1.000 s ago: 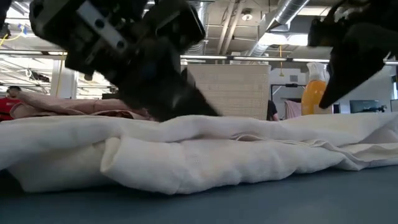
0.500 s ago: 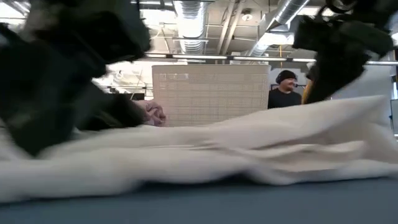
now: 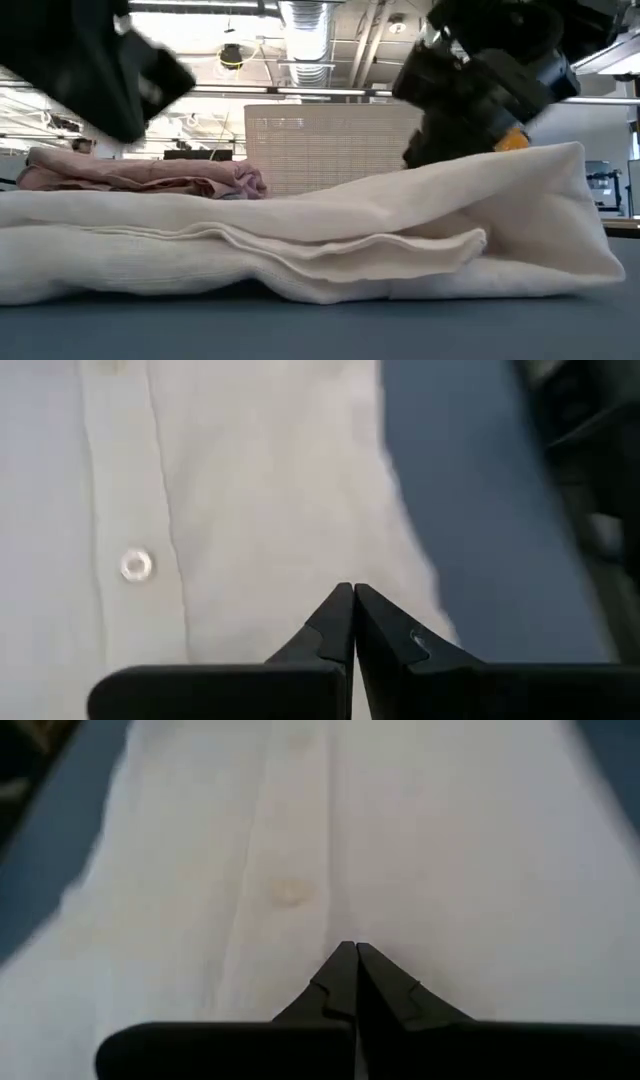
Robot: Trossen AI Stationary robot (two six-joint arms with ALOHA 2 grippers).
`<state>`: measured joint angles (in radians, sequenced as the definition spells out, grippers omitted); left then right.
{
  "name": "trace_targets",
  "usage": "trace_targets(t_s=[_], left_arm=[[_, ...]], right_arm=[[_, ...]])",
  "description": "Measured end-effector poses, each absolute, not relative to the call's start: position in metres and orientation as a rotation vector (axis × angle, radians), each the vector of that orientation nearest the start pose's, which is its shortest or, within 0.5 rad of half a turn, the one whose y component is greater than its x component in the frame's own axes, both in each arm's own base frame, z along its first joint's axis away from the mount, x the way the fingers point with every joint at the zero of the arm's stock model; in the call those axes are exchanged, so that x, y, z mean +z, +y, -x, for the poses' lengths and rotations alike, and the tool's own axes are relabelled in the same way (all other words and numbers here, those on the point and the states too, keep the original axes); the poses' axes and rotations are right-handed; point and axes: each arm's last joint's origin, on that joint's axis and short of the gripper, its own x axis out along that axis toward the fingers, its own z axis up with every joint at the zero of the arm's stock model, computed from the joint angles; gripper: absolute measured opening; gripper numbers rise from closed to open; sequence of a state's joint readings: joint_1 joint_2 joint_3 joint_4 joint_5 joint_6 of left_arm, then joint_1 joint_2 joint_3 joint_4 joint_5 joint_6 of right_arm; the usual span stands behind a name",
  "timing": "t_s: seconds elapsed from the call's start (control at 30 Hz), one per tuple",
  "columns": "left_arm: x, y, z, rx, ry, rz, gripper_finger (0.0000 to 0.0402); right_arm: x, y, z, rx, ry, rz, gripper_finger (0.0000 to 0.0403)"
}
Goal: Fold Laundry from Bin
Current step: Fold the white shirt
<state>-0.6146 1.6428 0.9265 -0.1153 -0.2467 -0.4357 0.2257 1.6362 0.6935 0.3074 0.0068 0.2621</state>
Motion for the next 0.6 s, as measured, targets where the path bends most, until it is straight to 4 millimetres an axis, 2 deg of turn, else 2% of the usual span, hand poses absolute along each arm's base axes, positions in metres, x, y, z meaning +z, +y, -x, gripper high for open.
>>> trace_targets(t_s=[0.17, 0.3, 0.47, 0.6], left_arm=[[0.140, -0.188, -0.281, -0.137, 0.916, 0.086, 0.0000], [0.118, -0.191, -0.288, -0.172, 0.962, 0.139, 0.0000], [0.116, -0.190, -0.293, -0.215, 0.944, 0.126, 0.0000], [0.129, -0.183, -0.293, -0.209, 0.901, 0.063, 0.0000]], right_arm=[[0.135, 0.076, -0.291, 0.160, 0.789, -0.157, 0.0019], [0.145, 0.080, -0.280, 0.143, 0.833, -0.120, 0.0019], [0.172, 0.082, -0.267, 0.129, 0.766, -0.081, 0.0019], [0.200, 0.100, -0.252, 0.222, 0.681, -0.136, 0.0019]])
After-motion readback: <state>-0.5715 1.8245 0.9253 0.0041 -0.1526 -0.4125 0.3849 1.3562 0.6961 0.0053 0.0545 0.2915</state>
